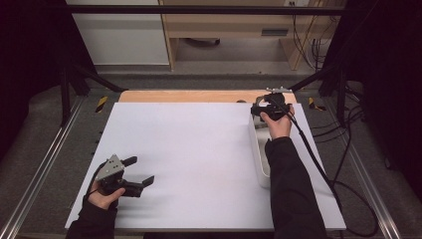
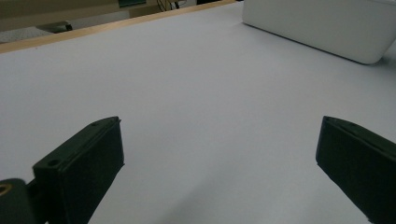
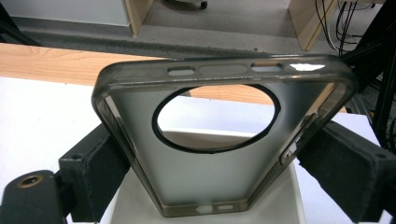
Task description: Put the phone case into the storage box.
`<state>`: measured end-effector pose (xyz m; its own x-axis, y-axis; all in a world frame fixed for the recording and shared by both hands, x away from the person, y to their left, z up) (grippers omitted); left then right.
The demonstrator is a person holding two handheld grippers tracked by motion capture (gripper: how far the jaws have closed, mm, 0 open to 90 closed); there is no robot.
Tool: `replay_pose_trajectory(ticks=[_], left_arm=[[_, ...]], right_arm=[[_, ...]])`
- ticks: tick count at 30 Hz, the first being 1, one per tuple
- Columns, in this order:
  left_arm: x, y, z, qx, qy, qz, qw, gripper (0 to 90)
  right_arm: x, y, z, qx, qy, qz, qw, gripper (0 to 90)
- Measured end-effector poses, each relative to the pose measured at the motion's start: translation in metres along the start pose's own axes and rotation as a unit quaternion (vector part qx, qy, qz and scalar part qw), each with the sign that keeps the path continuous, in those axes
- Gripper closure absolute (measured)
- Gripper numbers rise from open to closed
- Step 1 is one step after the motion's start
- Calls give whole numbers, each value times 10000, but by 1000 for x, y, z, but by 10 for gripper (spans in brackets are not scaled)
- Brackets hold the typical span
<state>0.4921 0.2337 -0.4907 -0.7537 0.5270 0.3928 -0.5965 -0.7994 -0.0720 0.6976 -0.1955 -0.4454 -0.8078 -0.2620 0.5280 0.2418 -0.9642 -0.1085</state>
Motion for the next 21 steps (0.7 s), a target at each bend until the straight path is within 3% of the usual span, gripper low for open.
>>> replay_pose_trajectory(ticks=[12, 17, 21], left_arm=[[0, 0, 0, 2, -9, -7, 10000, 5], [0, 0, -1, 6, -15, -13, 10000, 5], [-1, 1, -1, 2, -21, -16, 10000, 5]], right_arm=[[1, 0, 1, -6, 83, 38, 10000, 101], [1, -3, 3, 105, 131, 197, 9997, 15], [2, -3, 4, 160, 142, 210, 9996, 5]])
Point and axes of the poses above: each handheld gripper's, and its own axes: x roughly backward along the jaws, z roughly out of its top, y roughly to its right, the point moved 8 cm from there along -x, roughly forward along the jaws, and after that the axes turned 11 degrees about z, right-handed, at the moved point
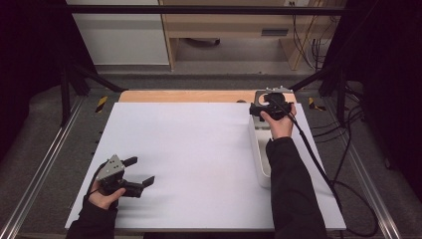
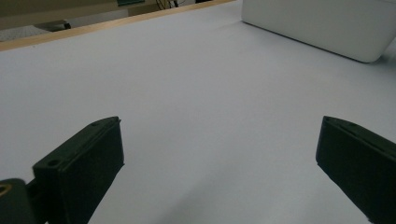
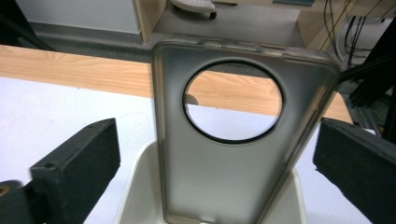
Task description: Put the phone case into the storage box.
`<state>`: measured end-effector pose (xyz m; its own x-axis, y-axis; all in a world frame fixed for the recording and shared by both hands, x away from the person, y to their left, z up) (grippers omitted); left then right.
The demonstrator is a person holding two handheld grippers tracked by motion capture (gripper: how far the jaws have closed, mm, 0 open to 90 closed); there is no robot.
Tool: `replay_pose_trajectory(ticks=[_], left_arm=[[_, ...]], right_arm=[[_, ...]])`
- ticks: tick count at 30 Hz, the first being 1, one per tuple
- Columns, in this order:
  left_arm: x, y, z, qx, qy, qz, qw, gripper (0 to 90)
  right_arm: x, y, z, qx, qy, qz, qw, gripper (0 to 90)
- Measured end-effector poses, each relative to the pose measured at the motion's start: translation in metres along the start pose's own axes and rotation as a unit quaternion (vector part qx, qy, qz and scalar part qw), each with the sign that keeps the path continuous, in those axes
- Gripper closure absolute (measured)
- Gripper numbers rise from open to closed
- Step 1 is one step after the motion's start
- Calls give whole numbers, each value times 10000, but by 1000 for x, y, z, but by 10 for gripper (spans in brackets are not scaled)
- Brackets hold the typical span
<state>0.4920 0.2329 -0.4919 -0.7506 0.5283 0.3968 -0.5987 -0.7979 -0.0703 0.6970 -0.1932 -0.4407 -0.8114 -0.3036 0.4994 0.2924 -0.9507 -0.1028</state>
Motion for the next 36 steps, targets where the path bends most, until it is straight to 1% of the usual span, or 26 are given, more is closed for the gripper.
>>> replay_pose_trajectory(ticks=[4, 10, 16, 21, 23, 25, 27, 29, 33, 34, 36], left_arm=[[0, 0, 0, -3, 2, 0, 10000, 5], [0, 0, 1, -10, 4, 1, 10000, 4], [1, 1, 2, -23, 18, -1, 10000, 4], [1, 1, 1, -21, 13, -7, 10000, 4], [1, 1, 2, -24, 12, -7, 10000, 3], [1, 1, 2, -28, 9, -4, 10000, 4], [1, 1, 2, -31, 9, -10, 10000, 3], [1, 2, 2, -37, 6, -12, 10000, 3], [1, 2, 2, -34, 11, -13, 10000, 3], [1, 2, 2, -40, 7, -11, 10000, 3], [1, 2, 2, -41, 8, -12, 10000, 3]], right_arm=[[3, 1, 2, 79, 60, -17, 9999, 4], [11, -1, 7, 76, 194, 103, 9997, 5], [20, -10, 6, 169, 207, 340, 9991, 4], [34, -20, 7, 244, 284, 627, 9973, 4], [42, -26, 8, 305, 368, 804, 9956, 4], [50, -32, 8, 396, 458, 1002, 9931, 4], [57, -38, 8, 492, 545, 1126, 9909, 8], [64, -44, 8, 516, 592, 1283, 9886, 6], [77, -55, 6, 664, 725, 1548, 9830, 5], [81, -59, 5, 718, 773, 1647, 9807, 4], [87, -65, 4, 761, 848, 1769, 9776, 4]])
Point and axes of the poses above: each handheld gripper's, and its own axes: x roughly backward along the jaws, z roughly out of its top, y roughly to its right, the point moved 8 cm from there along -x, roughly forward along the jaws, and after that the axes turned 11 degrees about z, right-handed, at the moved point
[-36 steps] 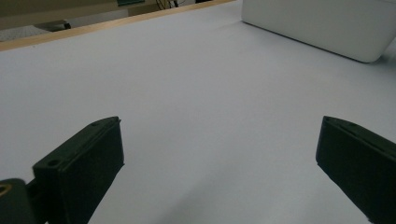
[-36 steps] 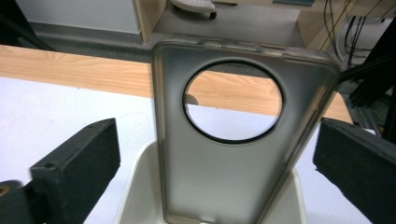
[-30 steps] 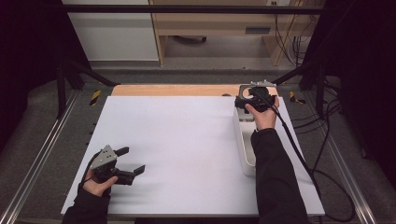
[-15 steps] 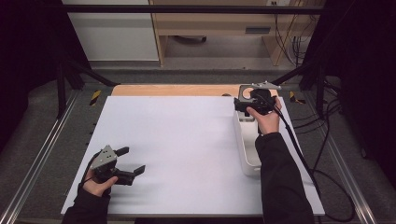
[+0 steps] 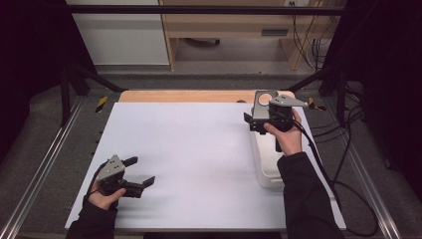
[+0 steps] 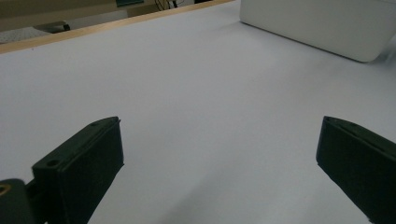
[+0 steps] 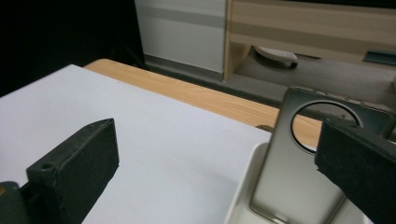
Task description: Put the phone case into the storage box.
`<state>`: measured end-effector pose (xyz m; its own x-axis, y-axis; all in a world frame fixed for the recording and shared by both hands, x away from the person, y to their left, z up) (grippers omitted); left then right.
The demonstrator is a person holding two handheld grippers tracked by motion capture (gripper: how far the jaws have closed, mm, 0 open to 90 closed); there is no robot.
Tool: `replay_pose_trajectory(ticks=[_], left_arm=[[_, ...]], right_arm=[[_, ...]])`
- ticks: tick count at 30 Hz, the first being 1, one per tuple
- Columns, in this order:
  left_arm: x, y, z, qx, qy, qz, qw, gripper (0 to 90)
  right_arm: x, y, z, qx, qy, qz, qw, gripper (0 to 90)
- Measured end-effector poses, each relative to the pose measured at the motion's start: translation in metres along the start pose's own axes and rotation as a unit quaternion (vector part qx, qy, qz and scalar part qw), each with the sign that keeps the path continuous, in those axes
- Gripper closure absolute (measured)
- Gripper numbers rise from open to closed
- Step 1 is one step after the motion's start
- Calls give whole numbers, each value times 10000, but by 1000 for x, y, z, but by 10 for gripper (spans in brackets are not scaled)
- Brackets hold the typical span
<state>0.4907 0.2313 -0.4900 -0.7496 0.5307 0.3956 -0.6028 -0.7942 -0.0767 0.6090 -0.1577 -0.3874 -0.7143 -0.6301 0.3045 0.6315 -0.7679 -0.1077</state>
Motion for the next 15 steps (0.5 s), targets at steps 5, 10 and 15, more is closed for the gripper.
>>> replay_pose_trajectory(ticks=[5, 10, 15], left_arm=[[0, 1, 0, -15, -6, -4, 10000, 2], [0, 1, 0, -23, -5, 0, 10000, 2], [0, 1, 1, -33, 1, -3, 10000, 2]], right_arm=[[10, -15, -2, 139, 94, 239, 9996, 4], [22, -26, -5, 229, 131, 467, 9986, 4], [36, -35, -7, 276, 274, 733, 9966, 4]])
Point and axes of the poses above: each handheld gripper's, and its own axes: x roughly backward along the jaws, z roughly out of its top, y roughly to its right, the point moved 8 cm from there along -x, roughly forward along the jaws, and after that the axes turned 11 degrees about z, right-handed, at the moved point
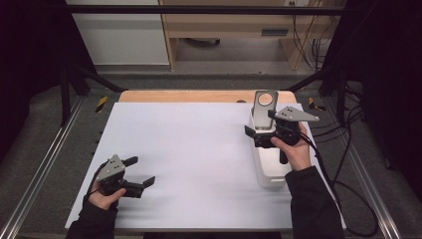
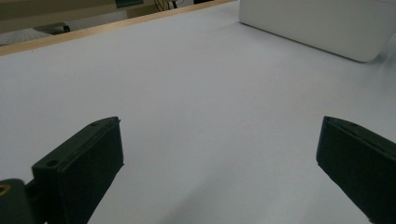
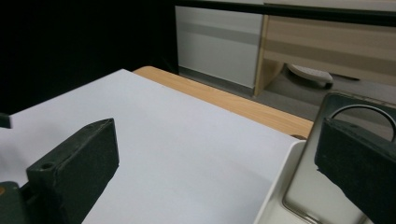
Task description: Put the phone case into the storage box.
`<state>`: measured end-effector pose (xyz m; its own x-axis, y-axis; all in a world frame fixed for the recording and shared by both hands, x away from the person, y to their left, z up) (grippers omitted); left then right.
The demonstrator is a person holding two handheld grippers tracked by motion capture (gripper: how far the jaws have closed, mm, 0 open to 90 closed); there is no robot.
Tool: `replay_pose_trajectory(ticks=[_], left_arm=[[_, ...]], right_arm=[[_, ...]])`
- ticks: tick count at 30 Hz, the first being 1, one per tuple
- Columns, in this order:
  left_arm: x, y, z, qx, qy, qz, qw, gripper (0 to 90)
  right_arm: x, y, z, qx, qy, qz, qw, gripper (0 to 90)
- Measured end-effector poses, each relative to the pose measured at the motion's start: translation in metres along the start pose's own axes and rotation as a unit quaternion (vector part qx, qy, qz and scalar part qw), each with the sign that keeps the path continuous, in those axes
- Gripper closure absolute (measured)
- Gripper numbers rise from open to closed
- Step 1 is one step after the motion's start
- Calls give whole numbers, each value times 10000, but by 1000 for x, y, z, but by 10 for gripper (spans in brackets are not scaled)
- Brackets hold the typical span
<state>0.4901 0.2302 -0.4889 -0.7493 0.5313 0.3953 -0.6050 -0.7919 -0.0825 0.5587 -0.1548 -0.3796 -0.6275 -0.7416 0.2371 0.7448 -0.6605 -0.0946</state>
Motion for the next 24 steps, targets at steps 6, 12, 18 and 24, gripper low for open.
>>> replay_pose_trajectory(ticks=[6, 12, 18, 24], left_arm=[[-1, 1, 0, -14, -16, -15, 10000, 3], [-1, 2, 0, -19, -12, -23, 10000, 3], [0, 2, 0, -17, -9, -21, 10000, 3], [0, 2, 1, -15, 5, -19, 10000, 3]], right_arm=[[11, -13, -10, 165, 23, 226, 9996, 4], [23, -18, -24, 273, 44, 384, 9989, 3], [34, -18, -42, 184, 72, 427, 9989, 3], [47, -9, -57, 242, 129, 340, 9990, 3]])
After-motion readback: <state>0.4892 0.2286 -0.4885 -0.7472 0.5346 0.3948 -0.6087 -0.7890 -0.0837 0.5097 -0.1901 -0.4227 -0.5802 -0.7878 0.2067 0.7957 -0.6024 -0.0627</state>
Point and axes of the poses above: each handheld gripper's, and its own axes: x roughly backward along the jaws, z roughly out of its top, y roughly to its right, the point moved 8 cm from there along -x, roughly forward along the jaws, and after that the axes turned 11 degrees about z, right-handed, at the moved point
